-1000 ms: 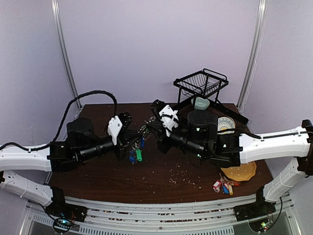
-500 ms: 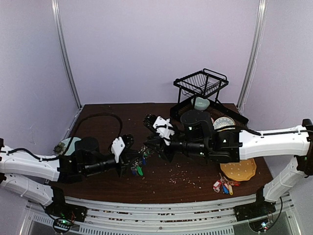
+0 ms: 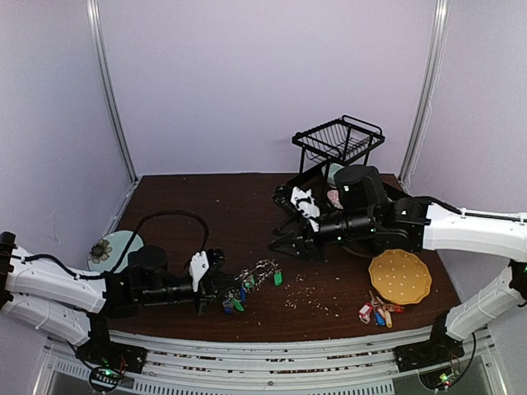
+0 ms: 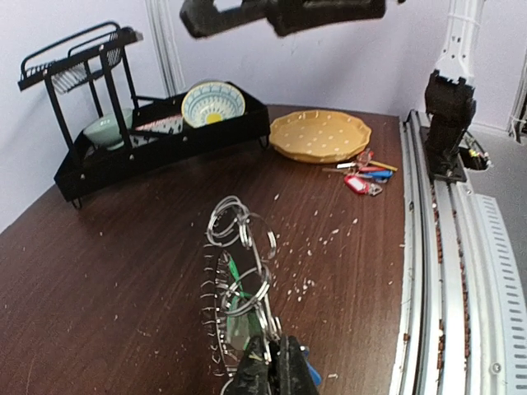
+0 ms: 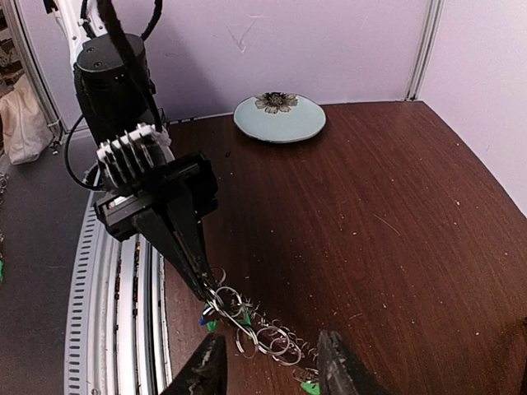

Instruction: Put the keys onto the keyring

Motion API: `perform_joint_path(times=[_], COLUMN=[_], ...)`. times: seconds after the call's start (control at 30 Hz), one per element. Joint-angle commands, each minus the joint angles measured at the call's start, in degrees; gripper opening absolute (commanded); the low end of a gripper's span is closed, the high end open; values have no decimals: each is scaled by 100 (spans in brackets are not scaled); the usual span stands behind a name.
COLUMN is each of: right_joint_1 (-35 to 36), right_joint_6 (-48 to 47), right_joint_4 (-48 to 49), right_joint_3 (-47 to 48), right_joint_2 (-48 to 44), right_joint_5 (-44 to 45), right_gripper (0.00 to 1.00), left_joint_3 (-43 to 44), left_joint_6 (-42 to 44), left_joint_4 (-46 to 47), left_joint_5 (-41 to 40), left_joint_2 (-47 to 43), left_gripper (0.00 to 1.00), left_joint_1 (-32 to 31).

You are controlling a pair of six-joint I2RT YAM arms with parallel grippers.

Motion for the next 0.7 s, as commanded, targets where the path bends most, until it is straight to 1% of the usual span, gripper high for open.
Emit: perform_joint_path(times=[0.0,0.03,0.1,0.17,0.2,0.27,0.33,0.43,0.57,0.67], right_joint_1=[-40,-60,-66,-43,0,148,233,245,267,269], right_joint_6=[755,1180,2182,3135,3422,3523,3529,3636,3746,3751], right_joint_4=[200,485,1453,2431,2925,3401,3668,4054,4106,4114], right_joint_3=[-315,-463,-933,-1336,-1480,-1586,-1634,-1623,-1520,-1406], right_joint_2=[-195,-232,-299,-269,-242,-207,-101,174,526,685], right_joint_5=[-195,-20,310,251,196,423,637,409,564,523], right_gripper=[37,37,37,36,35,35,35,36,39,36], left_joint_3=[-33,-98,-178,-234,-236,-228,-245,-222,-166,-154], left_joint_6=[235,205,116,36,23,20,16,52,88,82], left_joint_4=[562,589,728,866,894,898,946,923,893,938], left_joint_5=[83,-29,-181,-258,-304,-431,-494,-553,-566,-590], left_joint_2=[-573,-656,-821,-917,-932,-979,-1023,-1082,-1108,-1110], left_gripper=[0,0,0,0,0,0,0,0,0,0], left_joint_1=[18,18,18,18,18,17,18,18,18,18])
